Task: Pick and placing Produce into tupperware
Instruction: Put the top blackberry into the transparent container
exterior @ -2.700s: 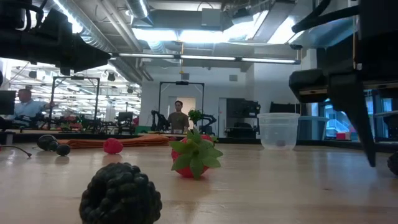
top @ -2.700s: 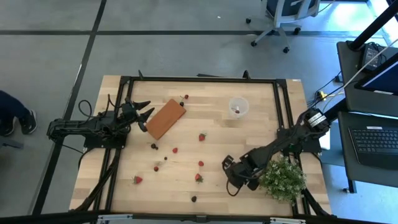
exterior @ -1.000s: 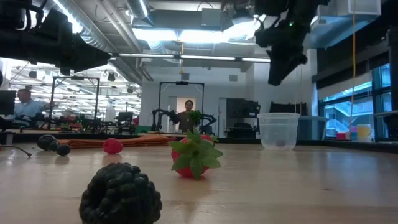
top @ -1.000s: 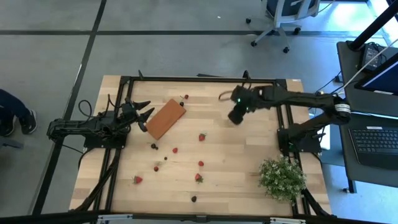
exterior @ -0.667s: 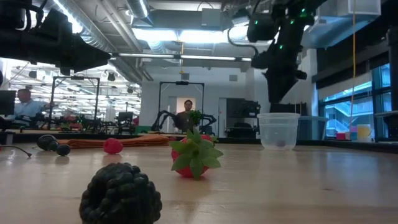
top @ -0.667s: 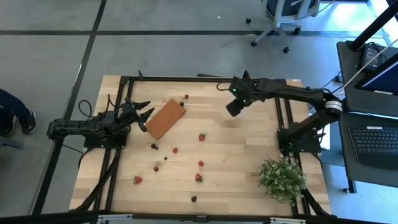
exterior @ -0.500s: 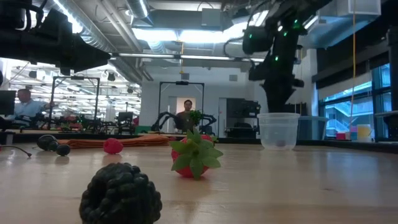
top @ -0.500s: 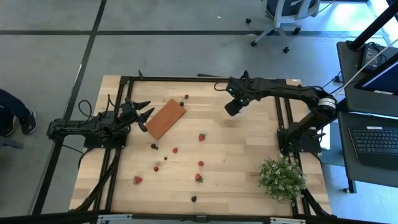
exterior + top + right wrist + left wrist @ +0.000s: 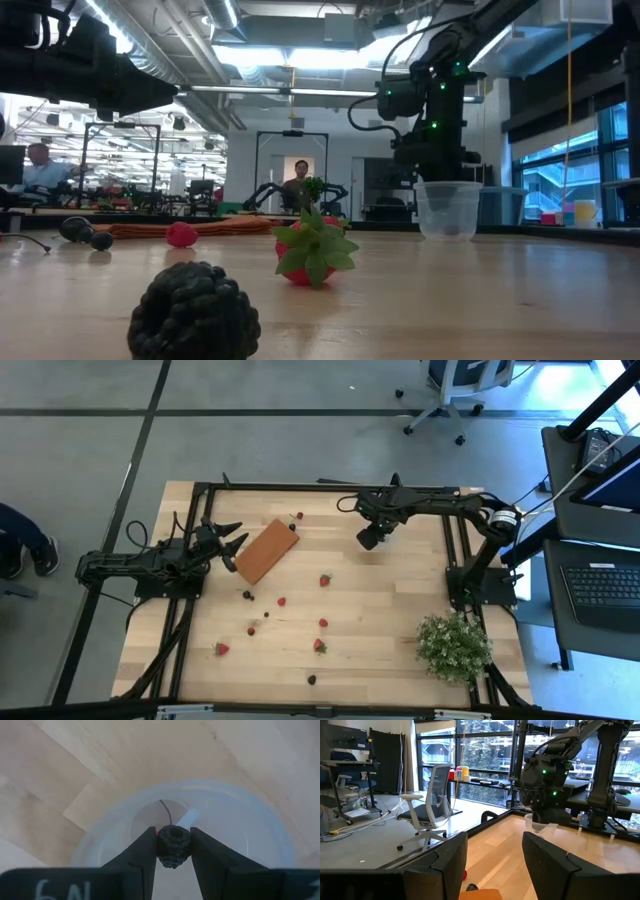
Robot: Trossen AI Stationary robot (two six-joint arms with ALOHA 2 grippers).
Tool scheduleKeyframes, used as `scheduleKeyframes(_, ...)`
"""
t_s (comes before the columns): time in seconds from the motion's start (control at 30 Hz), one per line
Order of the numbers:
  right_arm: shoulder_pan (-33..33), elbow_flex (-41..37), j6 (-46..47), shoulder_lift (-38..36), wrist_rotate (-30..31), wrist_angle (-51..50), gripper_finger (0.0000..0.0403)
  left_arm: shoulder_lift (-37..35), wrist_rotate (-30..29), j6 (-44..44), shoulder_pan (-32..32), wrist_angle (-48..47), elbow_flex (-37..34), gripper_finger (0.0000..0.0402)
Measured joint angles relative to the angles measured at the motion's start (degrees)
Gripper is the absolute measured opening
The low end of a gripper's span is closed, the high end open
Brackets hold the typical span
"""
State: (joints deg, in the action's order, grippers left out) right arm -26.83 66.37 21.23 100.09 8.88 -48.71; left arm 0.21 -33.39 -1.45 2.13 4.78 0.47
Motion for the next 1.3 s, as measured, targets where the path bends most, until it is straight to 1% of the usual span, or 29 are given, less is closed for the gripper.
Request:
scheduleKeyframes(0.57, 0.00, 0.00, 0.81, 0.00, 0.02, -0.04, 0.0123, 0.00, 0.01, 0.11, -0.02, 0.00, 0.01, 0.0184)
scheduleKeyframes(1.3, 0.00, 0.02, -0.82, 0.00, 0.04, 0.02, 0.0124, 0.00, 0.01, 0.15, -0.01, 0.00, 0.00, 0.0184)
